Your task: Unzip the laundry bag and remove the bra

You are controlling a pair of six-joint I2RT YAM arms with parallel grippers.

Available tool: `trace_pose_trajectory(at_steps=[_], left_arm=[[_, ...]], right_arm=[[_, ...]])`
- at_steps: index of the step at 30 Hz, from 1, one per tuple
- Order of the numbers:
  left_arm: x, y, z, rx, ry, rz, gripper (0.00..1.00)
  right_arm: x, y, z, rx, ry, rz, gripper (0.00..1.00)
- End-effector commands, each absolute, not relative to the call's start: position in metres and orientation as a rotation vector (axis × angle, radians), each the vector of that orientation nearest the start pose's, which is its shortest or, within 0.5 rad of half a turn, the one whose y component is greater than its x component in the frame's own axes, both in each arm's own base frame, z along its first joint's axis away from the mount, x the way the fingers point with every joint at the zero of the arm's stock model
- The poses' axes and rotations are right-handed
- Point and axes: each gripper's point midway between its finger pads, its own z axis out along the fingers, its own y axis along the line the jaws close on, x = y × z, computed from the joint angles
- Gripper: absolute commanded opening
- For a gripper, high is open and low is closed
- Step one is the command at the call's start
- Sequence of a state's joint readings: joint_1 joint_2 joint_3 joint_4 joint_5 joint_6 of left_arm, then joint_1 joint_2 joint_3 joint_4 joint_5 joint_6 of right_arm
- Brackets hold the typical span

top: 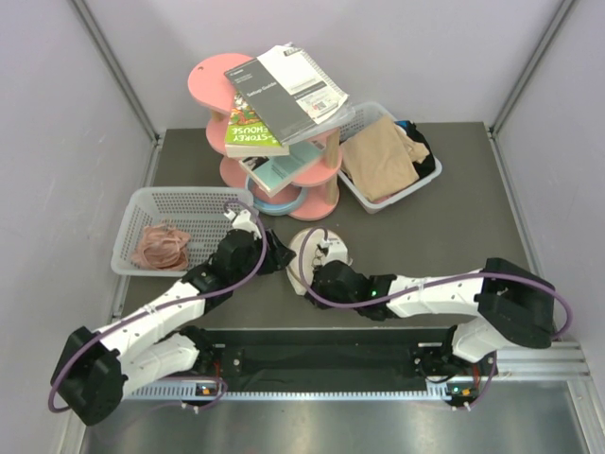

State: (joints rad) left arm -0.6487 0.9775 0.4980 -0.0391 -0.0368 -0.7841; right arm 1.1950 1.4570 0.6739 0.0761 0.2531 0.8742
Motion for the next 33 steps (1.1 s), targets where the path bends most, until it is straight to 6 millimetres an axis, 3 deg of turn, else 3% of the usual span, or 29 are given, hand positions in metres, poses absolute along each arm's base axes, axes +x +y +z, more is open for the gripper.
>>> trace_pose_trajectory(at_steps=[1, 6, 10, 17, 24, 33], left_arm=[[0.233, -0.213, 0.115, -0.200, 2.209, -0.856, 0.54], [0.228, -0.217, 0.108, -0.190, 2.239, -0.881, 0.48], [0.231, -0.220, 0.112, -0.186, 2.214, -0.903, 0.36], [0.236, -0.219, 0.114, -0.195, 2.198, -0.886, 0.00], [0.242, -0.213, 0.117, -0.209, 2.176, -0.839, 0.00], [0.247, -0.203, 0.120, -0.215, 2.160, -0.773, 0.00]], right_arm=[[0.160, 0.379, 0.091, -0.246, 2.293, 0.902, 0.00], [0.160, 0.385, 0.094, -0.257, 2.287, 0.915, 0.00], [0.160, 0.385, 0.094, -0.259, 2.290, 0.916, 0.00], [0.159, 0.381, 0.089, -0.258, 2.303, 0.902, 0.00], [0.155, 0.367, 0.078, -0.245, 2.330, 0.868, 0.00], [0.158, 0.329, 0.069, -0.181, 2.346, 0.747, 0.00]])
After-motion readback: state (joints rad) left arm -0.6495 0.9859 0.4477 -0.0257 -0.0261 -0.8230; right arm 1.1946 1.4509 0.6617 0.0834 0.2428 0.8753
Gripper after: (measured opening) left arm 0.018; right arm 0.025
